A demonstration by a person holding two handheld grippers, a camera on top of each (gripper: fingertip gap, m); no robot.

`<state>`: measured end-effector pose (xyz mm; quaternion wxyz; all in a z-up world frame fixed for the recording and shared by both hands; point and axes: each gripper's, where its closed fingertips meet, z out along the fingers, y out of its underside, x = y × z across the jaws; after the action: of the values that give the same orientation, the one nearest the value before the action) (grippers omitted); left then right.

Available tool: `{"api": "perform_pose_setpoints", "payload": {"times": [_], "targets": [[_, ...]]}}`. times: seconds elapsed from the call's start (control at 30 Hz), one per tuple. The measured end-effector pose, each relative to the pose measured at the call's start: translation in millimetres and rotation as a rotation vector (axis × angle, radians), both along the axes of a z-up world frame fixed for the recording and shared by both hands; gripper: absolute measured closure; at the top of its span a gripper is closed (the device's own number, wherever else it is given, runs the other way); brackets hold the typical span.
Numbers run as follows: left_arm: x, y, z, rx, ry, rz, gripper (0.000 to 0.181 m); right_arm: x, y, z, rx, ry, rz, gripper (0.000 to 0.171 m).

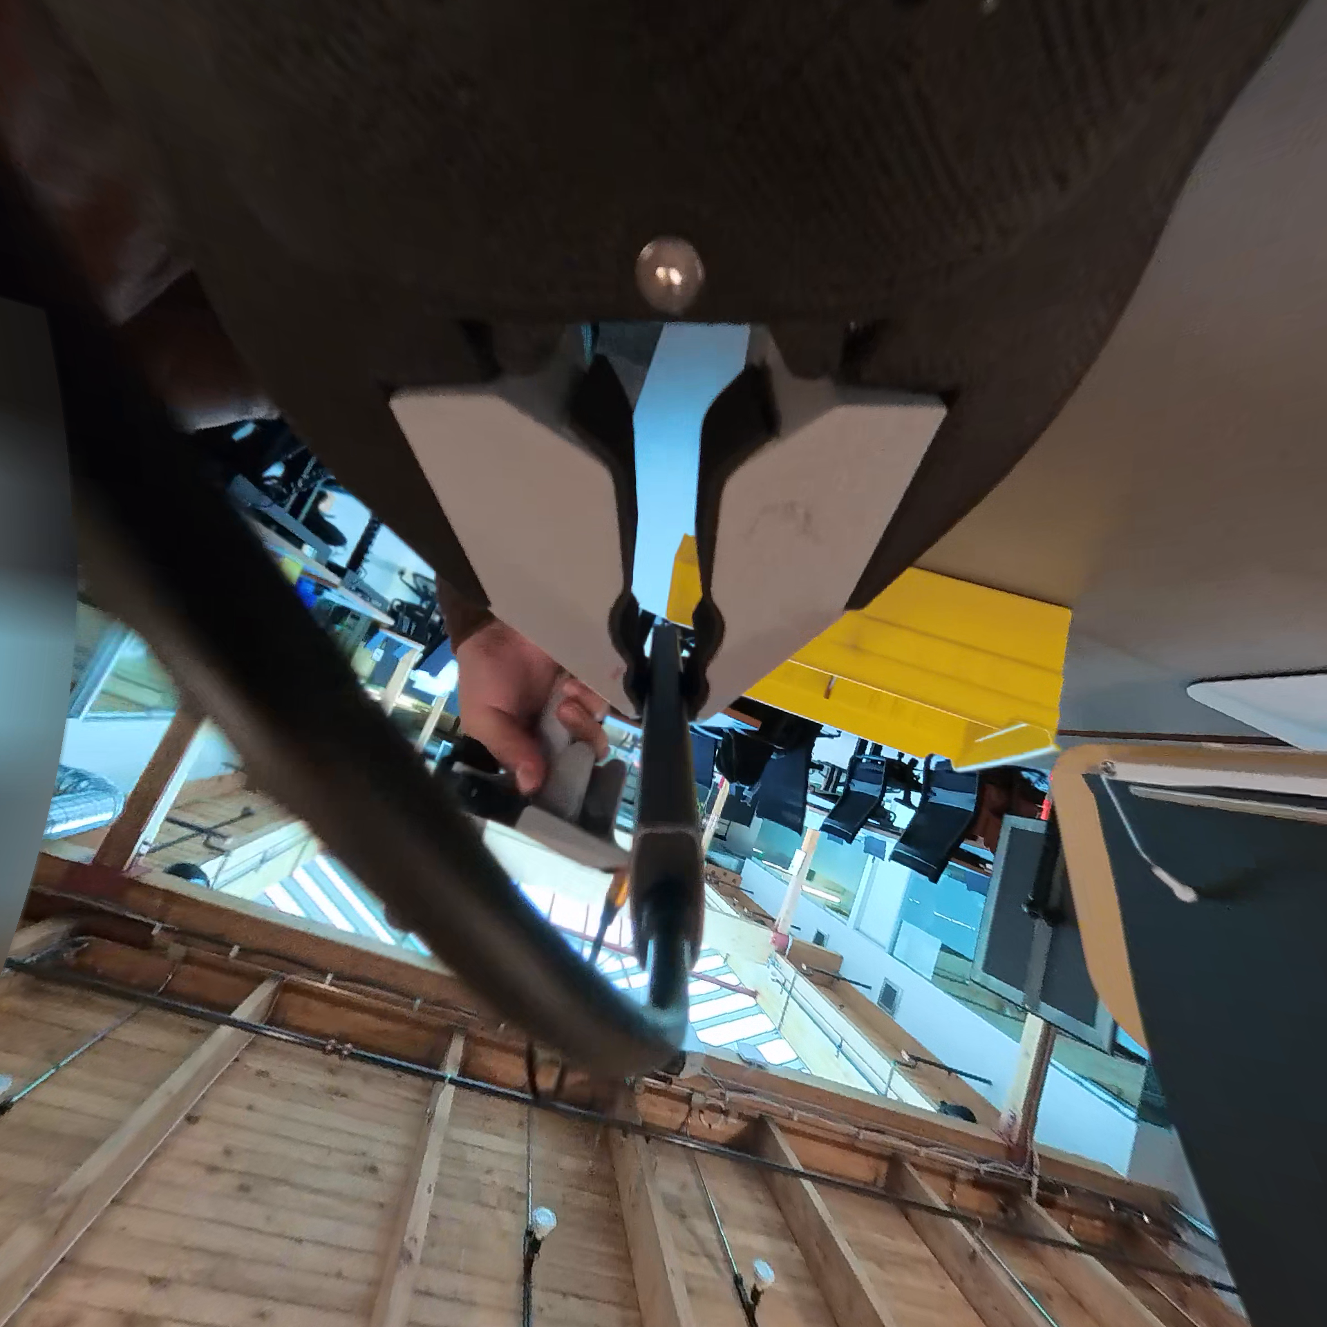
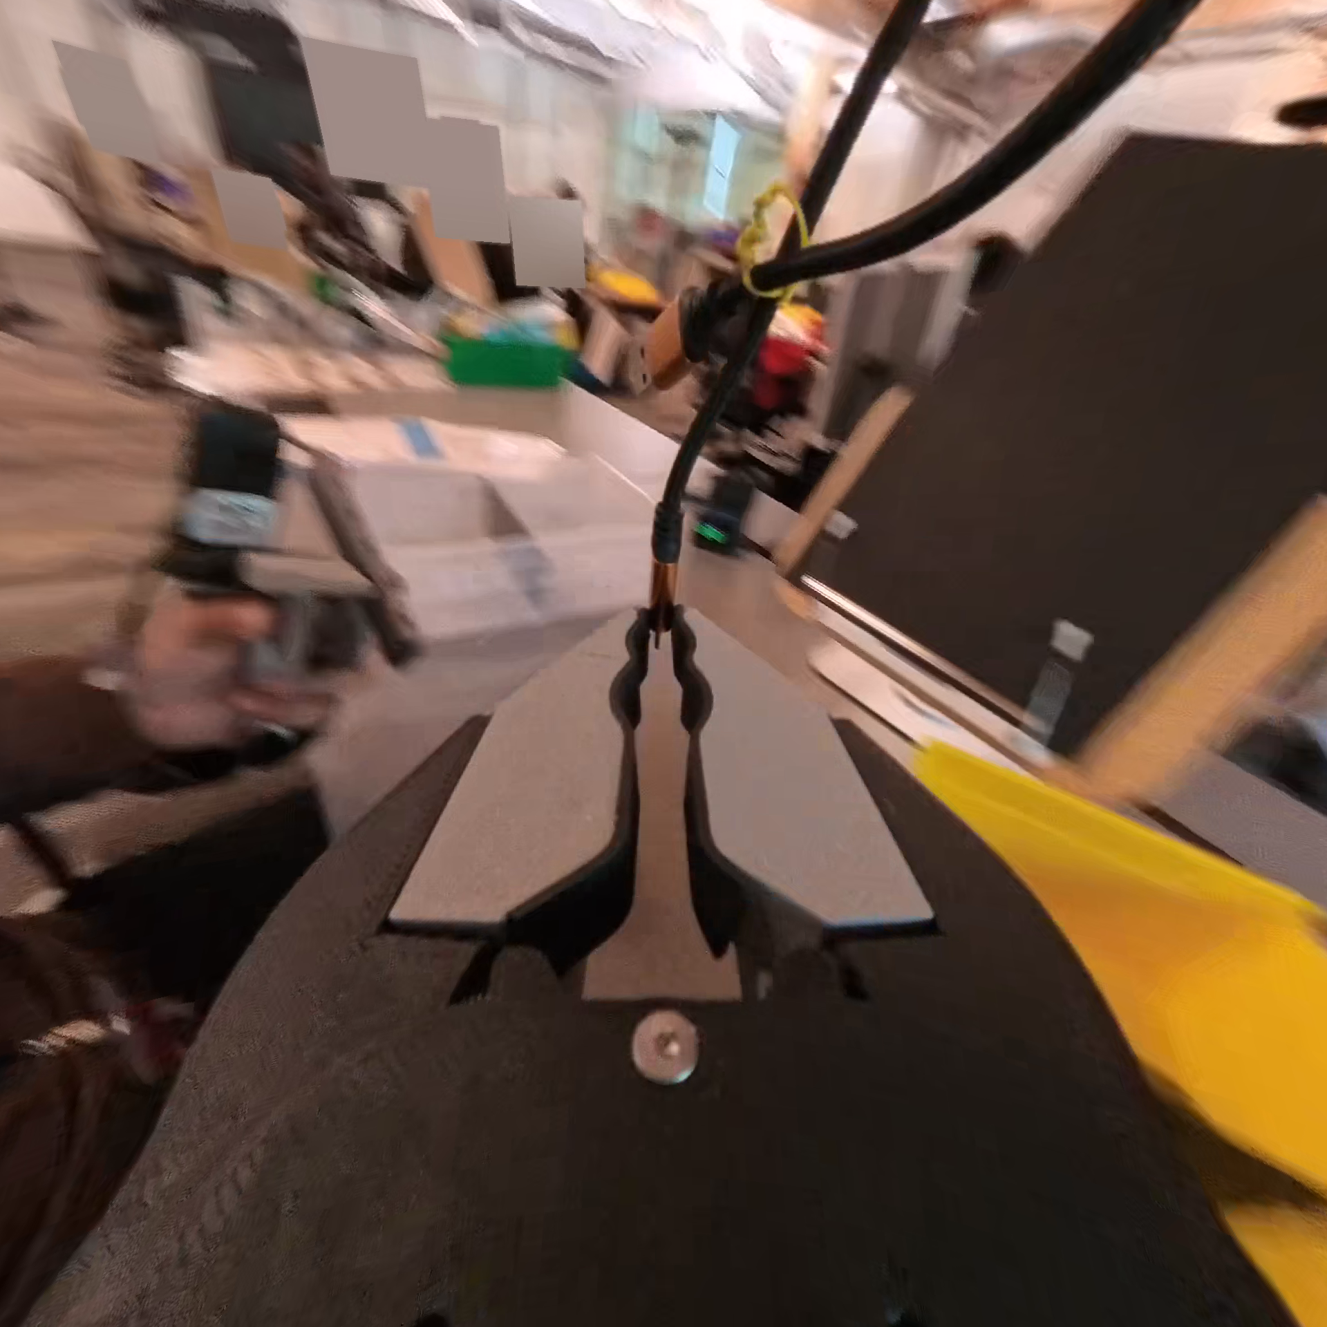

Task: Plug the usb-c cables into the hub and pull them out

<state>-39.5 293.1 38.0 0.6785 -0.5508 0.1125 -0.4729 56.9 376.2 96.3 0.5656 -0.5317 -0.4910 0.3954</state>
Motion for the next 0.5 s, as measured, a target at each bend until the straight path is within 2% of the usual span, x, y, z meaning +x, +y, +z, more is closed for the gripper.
{"api": "perform_pose_setpoints", "payload": {"times": [0.1, 0.3, 0.37, 0.5], "targets": [[-10, 1, 2, -0.006, -0.019, -0.001, 0.174, 65, 48, -11, 0.022, -0.131, -0.284, 0.169], [-14, 0, 6, -0.002, -0.017, -0.003, 0.174, 146, 107, -75, -0.159, -0.384, -0.538, 0.168], [-12, -1, 6, 0.001, -0.002, -0.004, 0.174, 160, 121, -100, -0.22, -0.474, -0.585, 0.169], [-10, -1, 4, -0.003, 0.006, -0.01, 0.174, 171, 130, -158, -0.397, -0.663, -0.572, 0.168]]}}
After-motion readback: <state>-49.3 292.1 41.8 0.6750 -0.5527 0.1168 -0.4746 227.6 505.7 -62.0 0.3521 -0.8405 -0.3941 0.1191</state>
